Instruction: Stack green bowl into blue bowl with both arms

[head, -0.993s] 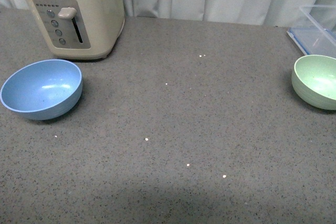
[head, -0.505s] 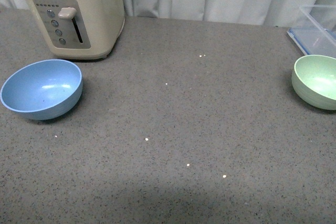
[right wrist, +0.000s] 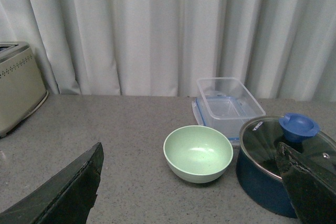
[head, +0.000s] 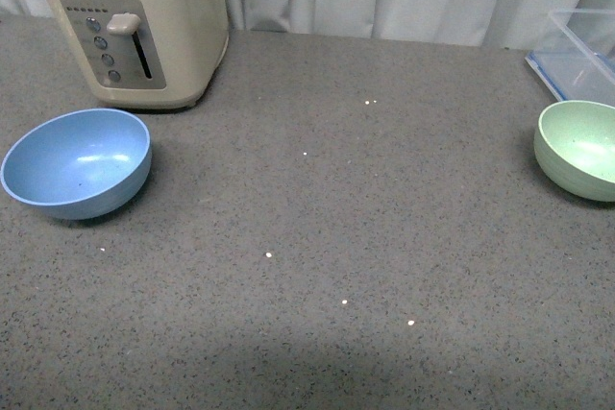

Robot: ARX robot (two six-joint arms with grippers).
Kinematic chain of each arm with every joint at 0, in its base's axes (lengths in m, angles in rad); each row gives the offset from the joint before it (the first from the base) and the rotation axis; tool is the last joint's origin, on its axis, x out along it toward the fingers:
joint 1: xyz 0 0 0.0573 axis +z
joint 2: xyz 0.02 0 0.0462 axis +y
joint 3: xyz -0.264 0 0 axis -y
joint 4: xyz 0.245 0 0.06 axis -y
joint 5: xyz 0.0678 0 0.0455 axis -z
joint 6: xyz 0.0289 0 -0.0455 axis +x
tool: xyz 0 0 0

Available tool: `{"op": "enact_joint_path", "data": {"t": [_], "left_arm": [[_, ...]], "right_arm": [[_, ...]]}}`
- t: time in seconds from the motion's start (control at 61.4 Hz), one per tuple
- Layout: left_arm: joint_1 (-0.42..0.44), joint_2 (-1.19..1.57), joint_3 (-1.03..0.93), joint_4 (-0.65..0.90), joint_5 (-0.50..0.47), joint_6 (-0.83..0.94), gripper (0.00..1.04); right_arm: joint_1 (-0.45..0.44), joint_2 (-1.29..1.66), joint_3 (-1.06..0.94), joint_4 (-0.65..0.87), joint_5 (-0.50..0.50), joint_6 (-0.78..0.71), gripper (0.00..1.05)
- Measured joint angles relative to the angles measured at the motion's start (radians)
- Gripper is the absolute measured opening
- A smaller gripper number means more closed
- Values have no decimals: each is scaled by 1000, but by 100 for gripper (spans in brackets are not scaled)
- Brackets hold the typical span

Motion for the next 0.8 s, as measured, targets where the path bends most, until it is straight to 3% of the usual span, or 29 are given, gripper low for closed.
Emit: {"op": "enact_joint_path", "data": {"t": [0.797], "left_arm": [[0,0,0,0,0,0,98]], "right_arm": [[0,0,0,0,0,0,96]]}}
